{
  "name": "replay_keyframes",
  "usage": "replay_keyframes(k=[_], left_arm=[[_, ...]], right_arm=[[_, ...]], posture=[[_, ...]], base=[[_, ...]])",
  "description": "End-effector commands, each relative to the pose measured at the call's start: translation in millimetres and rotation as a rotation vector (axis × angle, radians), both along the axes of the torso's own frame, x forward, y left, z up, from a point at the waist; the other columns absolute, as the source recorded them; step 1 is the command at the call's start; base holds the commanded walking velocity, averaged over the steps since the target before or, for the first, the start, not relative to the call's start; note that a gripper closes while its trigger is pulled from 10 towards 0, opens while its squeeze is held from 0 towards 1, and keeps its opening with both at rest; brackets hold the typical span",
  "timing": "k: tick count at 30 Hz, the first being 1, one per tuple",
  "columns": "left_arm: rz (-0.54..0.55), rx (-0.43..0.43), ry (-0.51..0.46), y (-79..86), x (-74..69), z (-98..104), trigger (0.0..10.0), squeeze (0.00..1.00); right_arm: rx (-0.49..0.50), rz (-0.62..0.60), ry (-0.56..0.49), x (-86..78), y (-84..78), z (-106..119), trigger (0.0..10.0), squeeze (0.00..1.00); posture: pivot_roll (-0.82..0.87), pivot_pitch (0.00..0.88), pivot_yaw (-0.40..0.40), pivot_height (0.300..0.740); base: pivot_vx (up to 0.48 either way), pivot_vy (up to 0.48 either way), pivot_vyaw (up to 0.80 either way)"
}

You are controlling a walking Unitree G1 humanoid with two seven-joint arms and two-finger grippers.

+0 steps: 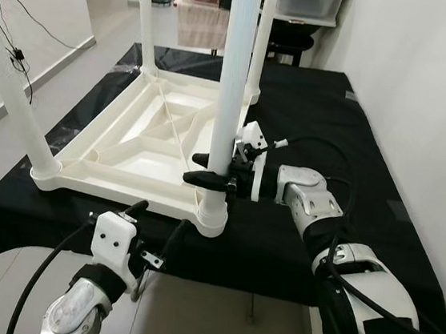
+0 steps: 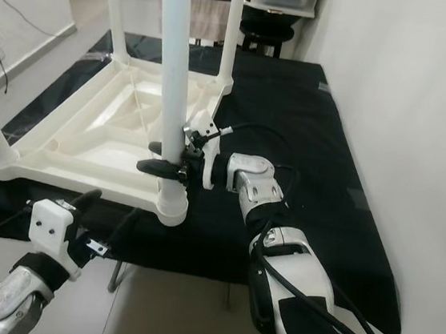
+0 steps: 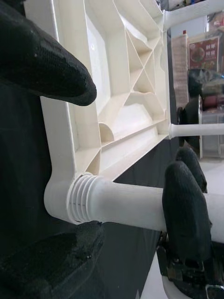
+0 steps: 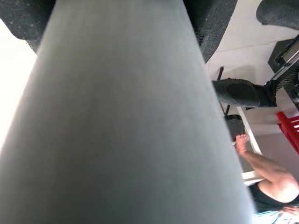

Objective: Building children table

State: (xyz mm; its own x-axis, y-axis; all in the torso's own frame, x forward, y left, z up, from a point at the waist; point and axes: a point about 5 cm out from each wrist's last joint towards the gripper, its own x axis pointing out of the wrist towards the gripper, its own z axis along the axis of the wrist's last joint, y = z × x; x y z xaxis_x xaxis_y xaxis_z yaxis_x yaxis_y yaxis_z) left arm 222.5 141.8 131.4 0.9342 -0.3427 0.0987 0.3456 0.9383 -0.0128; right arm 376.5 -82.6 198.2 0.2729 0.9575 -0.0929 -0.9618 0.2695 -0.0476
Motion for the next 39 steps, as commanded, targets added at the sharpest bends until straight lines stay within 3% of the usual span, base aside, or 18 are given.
replay_keyframes(k=[1, 3, 4, 5, 6, 8, 9, 11, 16, 17, 18, 19, 26, 28, 30, 33, 34, 39], left_arm=[[-0.001, 0.002, 0.002, -1.0, -0.6, -0.8, 10.0, 0.00], [0.000, 0.001, 0.001, -0.5, -1.0, -0.5, 10.0, 0.00], [0.001, 0.001, 0.001, 0.5, -1.6, -0.3, 10.0, 0.00], [0.001, 0.001, 0.001, 0.5, -1.6, -0.3, 10.0, 0.00], [0.002, 0.001, 0.000, 1.4, -2.0, -0.2, 10.0, 0.00], [0.002, 0.003, 0.000, 3.5, -1.4, 0.5, 10.0, 0.00], [0.002, 0.004, 0.001, 4.3, -0.8, 0.4, 10.0, 0.00], [0.002, 0.005, 0.001, 4.4, 0.0, 0.4, 10.0, 0.00], [-0.007, -0.003, 0.002, 3.2, 2.4, -0.1, 10.0, 0.00], [0.001, 0.000, -0.001, 3.3, 2.7, 0.2, 10.0, 0.00], [0.001, 0.000, -0.001, 3.3, 2.7, 0.2, 10.0, 0.00], [0.007, 0.002, -0.004, 3.4, 3.0, 0.3, 10.0, 0.00], [0.010, -0.001, -0.003, 2.7, 3.9, -0.3, 10.0, 0.00], [0.010, -0.001, -0.003, 2.7, 3.9, -0.3, 10.0, 0.00], [0.005, -0.003, -0.002, 2.3, 4.0, -0.6, 10.0, 0.00], [0.004, -0.003, -0.002, 2.2, 4.0, -0.6, 10.0, 0.00], [0.005, -0.003, -0.002, 2.2, 3.9, -0.7, 10.0, 0.00], [0.007, 0.000, -0.001, 2.3, 3.6, -0.9, 10.0, 0.00]], right_arm=[[0.003, -0.098, 0.012, -0.1, -8.8, -12.8, 0.0, 0.00], [-0.004, -0.165, 0.019, -0.8, -9.0, -20.4, 0.0, 0.00], [0.004, -0.313, 0.033, -0.7, -4.7, -30.8, 0.0, 0.00], [0.004, -0.313, 0.033, -0.7, -4.7, -30.8, 0.0, 0.00], [0.008, -0.494, 0.032, 0.6, -2.2, -38.6, 0.0, 0.00], [-0.005, -0.652, 0.077, -31.8, 21.6, -67.8, 0.0, 0.00], [-0.016, -0.616, 0.052, -41.9, 32.9, -69.8, 0.0, 0.00], [0.004, -0.612, 0.049, -42.1, 35.8, -67.5, 0.0, 0.00], [0.031, -0.623, 0.036, -23.4, 30.1, -59.5, 0.0, 0.00], [0.029, -0.620, 0.015, -19.8, 29.6, -55.5, 2.9, 0.00], [0.029, -0.620, 0.015, -19.8, 29.6, -55.5, 2.9, 0.00], [0.028, -0.624, -0.001, -17.7, 29.1, -52.5, 10.0, 1.00], [0.104, -0.324, -0.030, -10.3, 28.4, -14.6, 10.0, 1.00], [0.104, -0.324, -0.030, -10.3, 28.4, -14.6, 10.0, 1.00], [0.048, -0.209, -0.084, -5.8, 23.7, -7.7, 10.0, 0.93], [0.009, -0.166, -0.109, -4.4, 21.9, -7.0, 10.0, 0.93], [-0.011, -0.142, -0.108, -1.8, 19.2, -4.7, 10.0, 0.00], [-0.011, -0.058, -0.086, -0.3, 15.8, 2.1, 10.0, 0.00]], posture=[[0.04, 0.058, -0.066, 0.740], [0.03, 0.059, -0.067, 0.740], [0.02, 0.063, -0.065, 0.740], [0.02, 0.063, -0.065, 0.740], [0.02, 0.063, -0.064, 0.740], [0.01, 0.071, -0.045, 0.740], [0.00, 0.064, -0.037, 0.740], [-0.01, 0.060, -0.033, 0.740], [0.01, 0.055, -0.055, 0.740], [0.02, 0.054, -0.056, 0.740], [0.02, 0.054, -0.056, 0.740], [0.02, 0.054, -0.057, 0.740], [0.02, 0.044, -0.056, 0.740], [0.02, 0.044, -0.056, 0.740], [0.02, 0.041, -0.054, 0.740], [0.02, 0.041, -0.054, 0.740], [0.02, 0.041, -0.054, 0.740], [0.03, 0.039, -0.054, 0.740]], base=[[0.000, 0.000, 0.00], [0.000, 0.000, 0.00], [0.000, 0.000, 0.00], [0.000, 0.000, 0.00], [0.000, 0.000, 0.00], [0.000, 0.000, 0.00], [0.000, 0.000, 0.00], [0.000, 0.000, 0.00], [0.000, 0.000, 0.00], [0.000, 0.000, 0.00], [0.000, 0.000, 0.00], [0.000, 0.000, 0.00], [0.000, 0.000, 0.00], [0.000, 0.000, 0.00], [0.000, 0.000, 0.00], [0.000, 0.000, 0.00], [0.000, 0.000, 0.00], [0.000, 0.000, 0.00]])
